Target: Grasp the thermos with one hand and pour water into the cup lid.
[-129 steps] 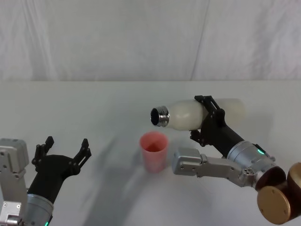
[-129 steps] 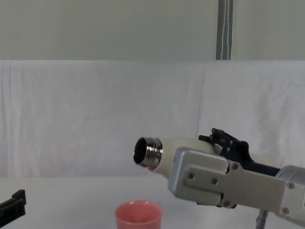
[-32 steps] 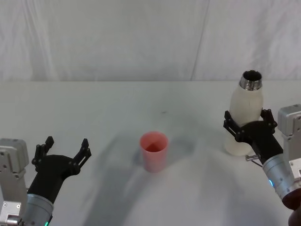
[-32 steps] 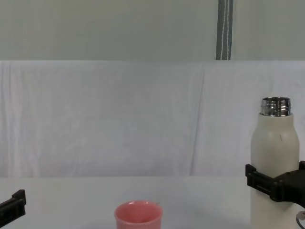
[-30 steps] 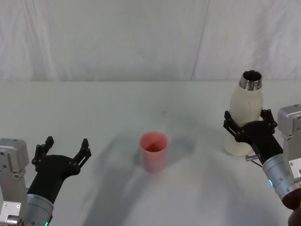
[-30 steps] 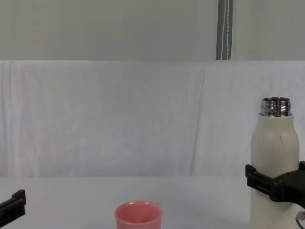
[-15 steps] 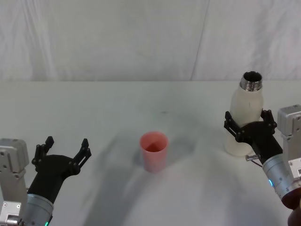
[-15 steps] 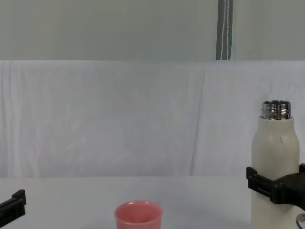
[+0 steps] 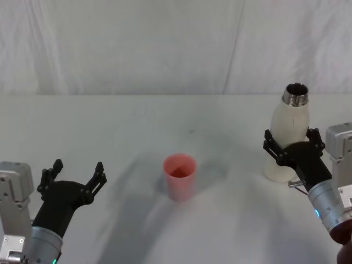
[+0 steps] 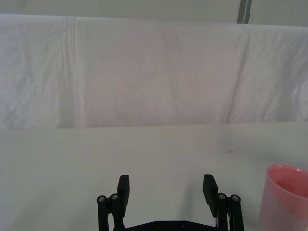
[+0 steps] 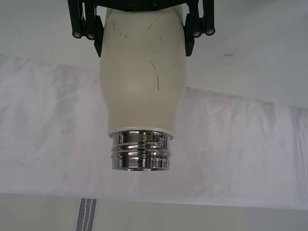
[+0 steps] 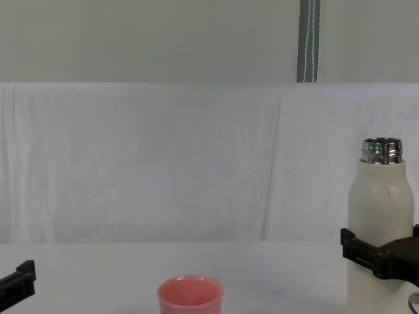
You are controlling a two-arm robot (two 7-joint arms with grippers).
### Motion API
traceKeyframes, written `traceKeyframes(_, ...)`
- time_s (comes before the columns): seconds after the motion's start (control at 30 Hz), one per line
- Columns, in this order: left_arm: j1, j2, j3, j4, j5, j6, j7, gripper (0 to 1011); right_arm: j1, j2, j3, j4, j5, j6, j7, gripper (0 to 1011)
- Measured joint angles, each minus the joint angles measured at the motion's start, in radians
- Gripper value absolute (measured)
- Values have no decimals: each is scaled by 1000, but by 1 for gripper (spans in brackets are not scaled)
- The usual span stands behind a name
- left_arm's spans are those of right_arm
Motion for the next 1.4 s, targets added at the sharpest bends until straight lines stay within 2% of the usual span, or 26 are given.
traceKeyframes(1.4,0,0,0,0,0,0,0,1001,-2,2,-2,-5,-2,4,1,1000)
